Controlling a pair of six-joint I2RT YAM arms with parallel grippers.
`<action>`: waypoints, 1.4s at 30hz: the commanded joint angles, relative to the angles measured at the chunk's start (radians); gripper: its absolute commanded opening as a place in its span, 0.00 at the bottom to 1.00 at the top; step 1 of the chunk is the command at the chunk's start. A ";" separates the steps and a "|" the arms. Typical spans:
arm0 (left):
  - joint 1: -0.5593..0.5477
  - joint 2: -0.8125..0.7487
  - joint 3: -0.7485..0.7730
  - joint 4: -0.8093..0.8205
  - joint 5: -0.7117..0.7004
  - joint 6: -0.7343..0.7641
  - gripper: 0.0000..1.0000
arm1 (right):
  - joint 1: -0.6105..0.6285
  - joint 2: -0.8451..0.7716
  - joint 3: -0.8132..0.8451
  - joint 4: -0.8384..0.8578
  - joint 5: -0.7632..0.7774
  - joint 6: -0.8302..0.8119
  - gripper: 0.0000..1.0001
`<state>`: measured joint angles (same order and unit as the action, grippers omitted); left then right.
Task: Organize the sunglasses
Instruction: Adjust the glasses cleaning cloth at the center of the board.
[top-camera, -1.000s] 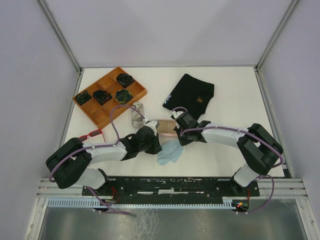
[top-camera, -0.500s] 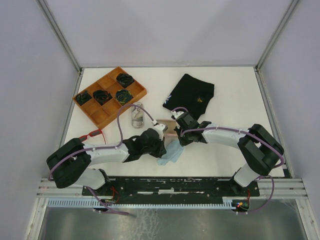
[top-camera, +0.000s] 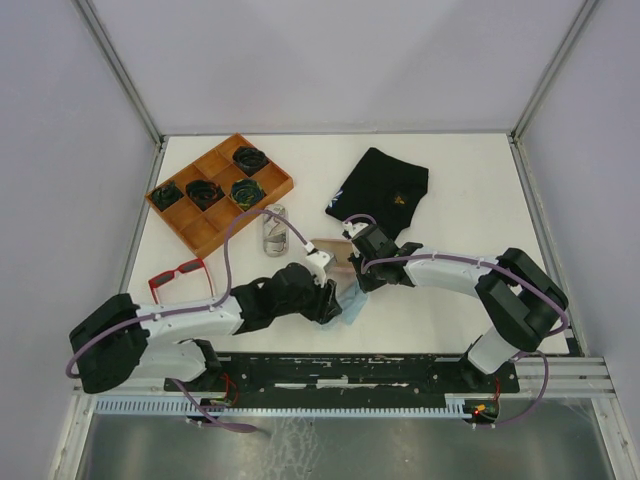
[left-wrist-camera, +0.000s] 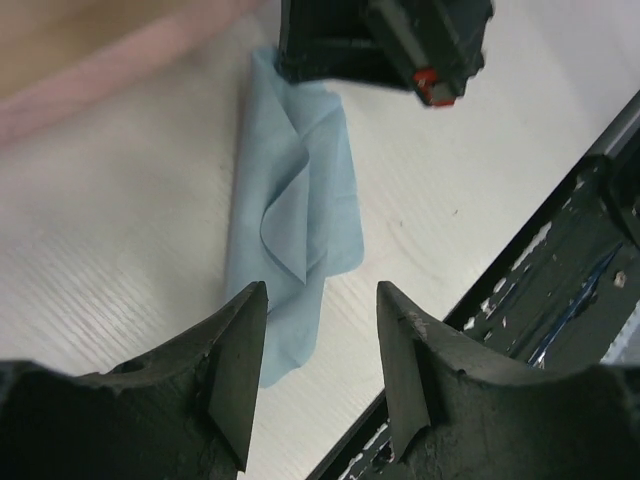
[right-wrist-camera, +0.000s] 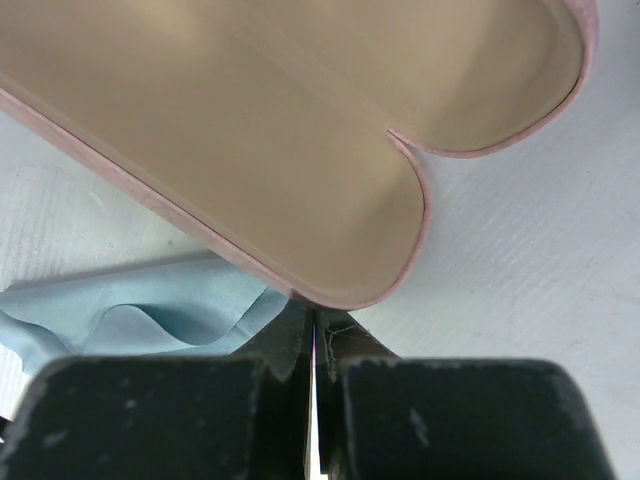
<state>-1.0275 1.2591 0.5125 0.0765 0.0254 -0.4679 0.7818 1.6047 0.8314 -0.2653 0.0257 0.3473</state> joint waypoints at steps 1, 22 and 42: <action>-0.001 -0.085 0.011 0.015 -0.119 0.014 0.55 | -0.004 -0.010 -0.013 0.014 -0.002 0.013 0.00; 0.017 0.169 0.066 0.153 -0.043 -0.167 0.44 | -0.004 -0.009 -0.015 0.023 -0.013 0.024 0.00; 0.016 0.136 0.049 0.080 -0.045 -0.224 0.49 | -0.003 -0.005 -0.016 0.021 -0.009 0.022 0.00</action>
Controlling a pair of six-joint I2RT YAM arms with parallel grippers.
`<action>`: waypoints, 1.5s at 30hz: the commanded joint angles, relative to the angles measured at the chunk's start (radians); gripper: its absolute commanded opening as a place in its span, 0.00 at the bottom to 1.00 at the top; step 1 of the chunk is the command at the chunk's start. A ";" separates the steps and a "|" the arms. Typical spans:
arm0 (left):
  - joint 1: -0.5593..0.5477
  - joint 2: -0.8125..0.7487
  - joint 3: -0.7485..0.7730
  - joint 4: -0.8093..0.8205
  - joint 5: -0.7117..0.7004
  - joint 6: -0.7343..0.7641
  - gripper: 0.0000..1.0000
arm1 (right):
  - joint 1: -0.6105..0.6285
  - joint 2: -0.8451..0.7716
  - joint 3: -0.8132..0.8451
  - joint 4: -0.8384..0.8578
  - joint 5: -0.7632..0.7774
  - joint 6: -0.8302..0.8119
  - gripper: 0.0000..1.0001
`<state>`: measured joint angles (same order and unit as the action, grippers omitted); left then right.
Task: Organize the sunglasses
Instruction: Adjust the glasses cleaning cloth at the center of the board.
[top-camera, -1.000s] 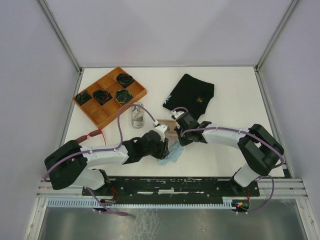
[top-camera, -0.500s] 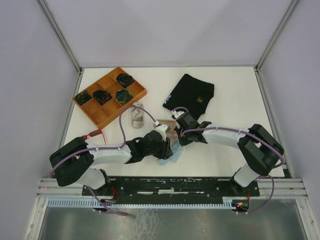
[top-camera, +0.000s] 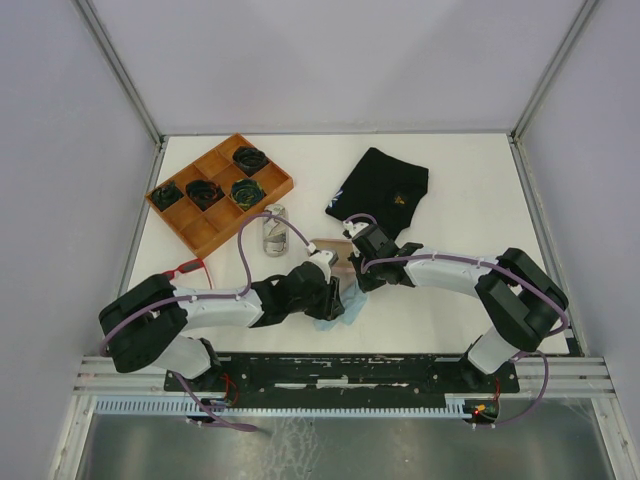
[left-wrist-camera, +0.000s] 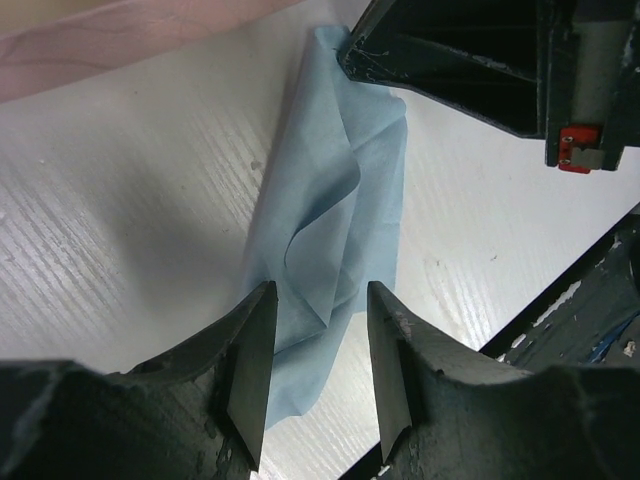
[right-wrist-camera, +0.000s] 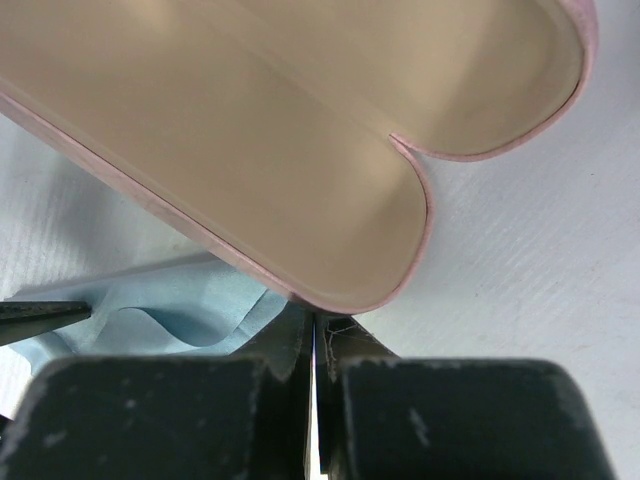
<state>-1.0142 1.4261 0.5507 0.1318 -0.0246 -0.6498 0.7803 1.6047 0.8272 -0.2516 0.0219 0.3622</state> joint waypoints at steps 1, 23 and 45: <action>0.003 -0.028 0.012 0.032 0.009 -0.042 0.49 | -0.002 -0.005 -0.011 0.007 -0.005 0.007 0.00; 0.009 0.044 0.051 0.104 0.040 -0.025 0.45 | -0.002 -0.004 -0.008 0.002 -0.010 0.012 0.00; 0.016 0.048 0.039 0.158 0.098 -0.007 0.26 | -0.003 -0.005 -0.014 0.007 -0.014 0.019 0.00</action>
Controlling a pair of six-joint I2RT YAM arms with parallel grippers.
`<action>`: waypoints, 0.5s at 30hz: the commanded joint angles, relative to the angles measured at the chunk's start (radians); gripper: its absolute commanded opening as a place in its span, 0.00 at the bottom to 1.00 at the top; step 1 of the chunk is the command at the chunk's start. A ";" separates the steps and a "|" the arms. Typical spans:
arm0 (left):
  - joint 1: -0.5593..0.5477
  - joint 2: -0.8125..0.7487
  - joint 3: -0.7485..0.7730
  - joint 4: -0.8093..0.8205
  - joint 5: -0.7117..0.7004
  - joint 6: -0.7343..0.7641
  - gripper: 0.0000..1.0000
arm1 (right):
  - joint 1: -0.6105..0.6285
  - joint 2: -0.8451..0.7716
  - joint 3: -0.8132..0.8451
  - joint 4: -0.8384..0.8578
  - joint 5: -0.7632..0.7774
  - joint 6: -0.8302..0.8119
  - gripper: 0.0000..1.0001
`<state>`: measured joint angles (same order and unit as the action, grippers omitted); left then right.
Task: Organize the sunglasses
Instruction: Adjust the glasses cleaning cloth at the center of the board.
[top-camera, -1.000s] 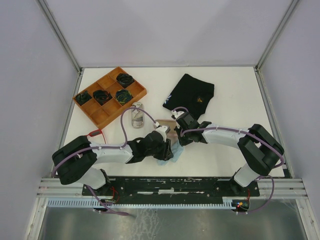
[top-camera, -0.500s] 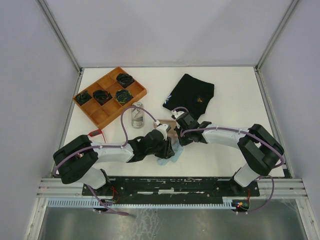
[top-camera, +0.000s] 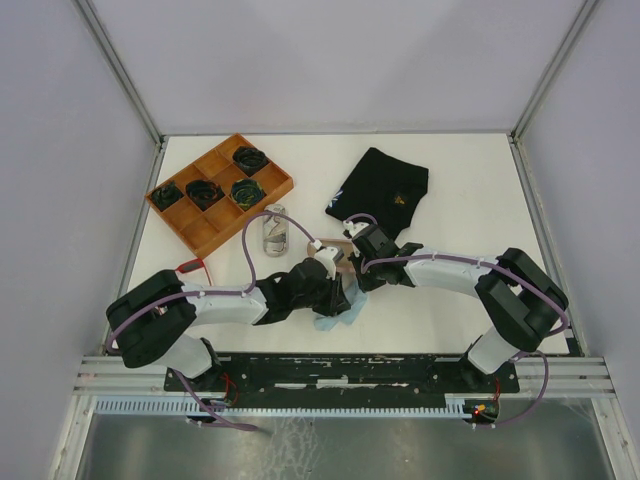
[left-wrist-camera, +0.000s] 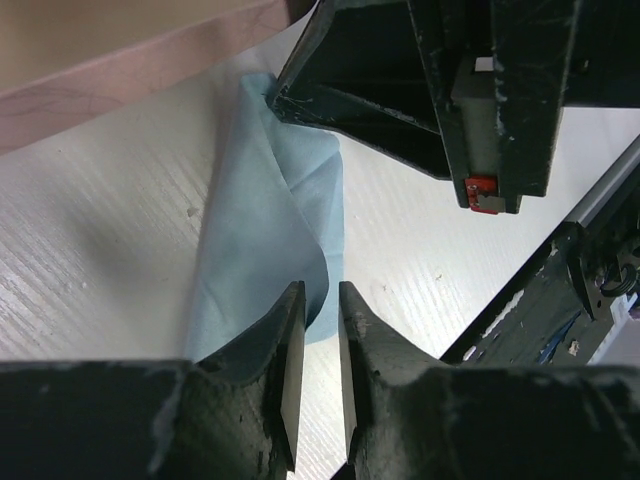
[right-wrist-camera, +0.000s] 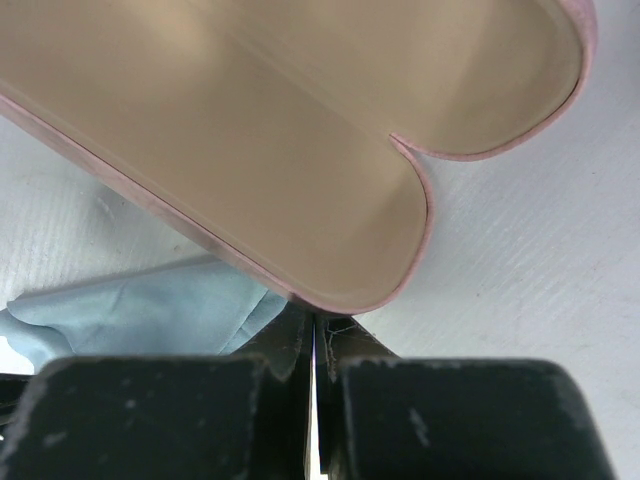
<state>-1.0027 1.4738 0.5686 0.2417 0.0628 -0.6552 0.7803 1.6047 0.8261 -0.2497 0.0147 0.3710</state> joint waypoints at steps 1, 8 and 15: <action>0.004 0.001 0.019 0.047 0.008 -0.001 0.26 | -0.003 -0.005 -0.012 0.004 -0.006 0.009 0.00; 0.005 0.008 0.026 0.031 -0.019 0.010 0.30 | -0.003 -0.005 -0.010 0.003 -0.008 0.008 0.00; 0.004 0.014 0.034 0.011 -0.037 0.029 0.34 | -0.002 -0.003 -0.010 0.004 -0.010 0.008 0.00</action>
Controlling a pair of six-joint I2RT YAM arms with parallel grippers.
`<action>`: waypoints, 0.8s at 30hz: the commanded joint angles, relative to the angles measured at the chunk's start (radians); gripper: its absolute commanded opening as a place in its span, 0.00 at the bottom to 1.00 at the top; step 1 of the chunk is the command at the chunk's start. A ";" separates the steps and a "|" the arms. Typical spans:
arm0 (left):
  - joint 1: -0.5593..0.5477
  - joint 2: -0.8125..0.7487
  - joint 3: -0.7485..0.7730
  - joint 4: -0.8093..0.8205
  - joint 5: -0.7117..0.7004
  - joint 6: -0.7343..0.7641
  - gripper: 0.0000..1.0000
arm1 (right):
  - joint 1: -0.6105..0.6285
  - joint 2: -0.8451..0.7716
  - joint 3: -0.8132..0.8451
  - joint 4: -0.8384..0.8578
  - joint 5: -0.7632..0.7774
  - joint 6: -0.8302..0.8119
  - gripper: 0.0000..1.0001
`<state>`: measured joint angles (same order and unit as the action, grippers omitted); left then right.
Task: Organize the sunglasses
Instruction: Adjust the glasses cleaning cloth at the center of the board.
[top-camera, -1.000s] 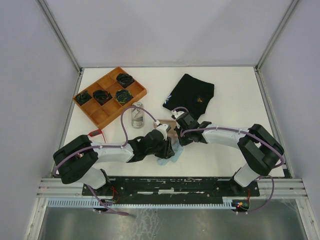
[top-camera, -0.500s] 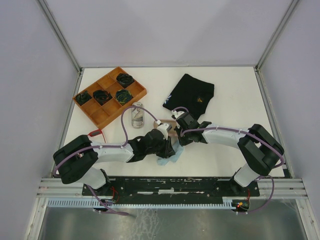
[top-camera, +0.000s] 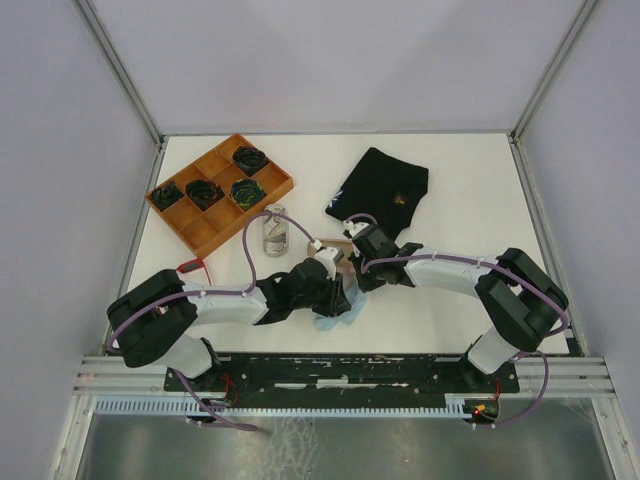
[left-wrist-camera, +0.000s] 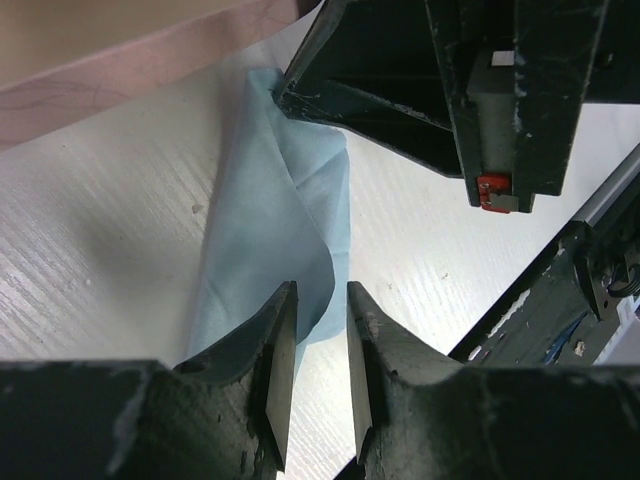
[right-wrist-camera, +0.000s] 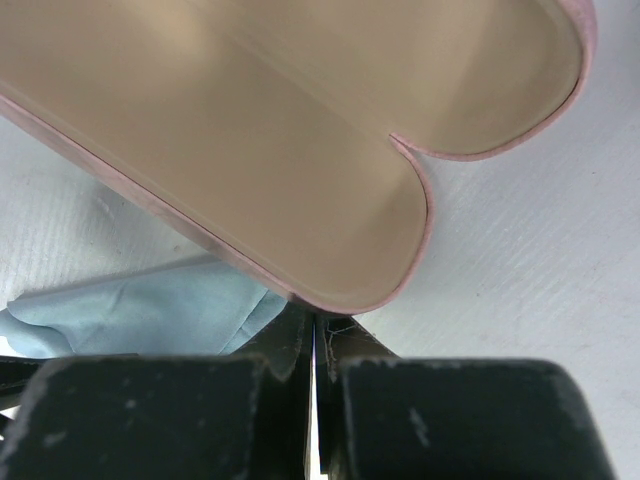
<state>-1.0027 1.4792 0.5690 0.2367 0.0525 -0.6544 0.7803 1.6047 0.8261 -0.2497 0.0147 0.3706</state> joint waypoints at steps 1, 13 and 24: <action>0.005 0.011 0.036 0.016 -0.028 0.030 0.34 | -0.003 -0.003 -0.009 0.004 -0.010 0.010 0.00; 0.005 0.021 0.040 0.012 -0.041 0.039 0.40 | -0.002 -0.009 -0.010 0.001 -0.010 0.008 0.00; 0.005 0.026 0.059 0.006 -0.036 0.052 0.47 | -0.003 -0.006 -0.010 0.001 -0.012 0.007 0.00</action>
<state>-1.0027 1.4967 0.5854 0.2192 0.0277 -0.6533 0.7803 1.6047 0.8261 -0.2497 0.0139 0.3710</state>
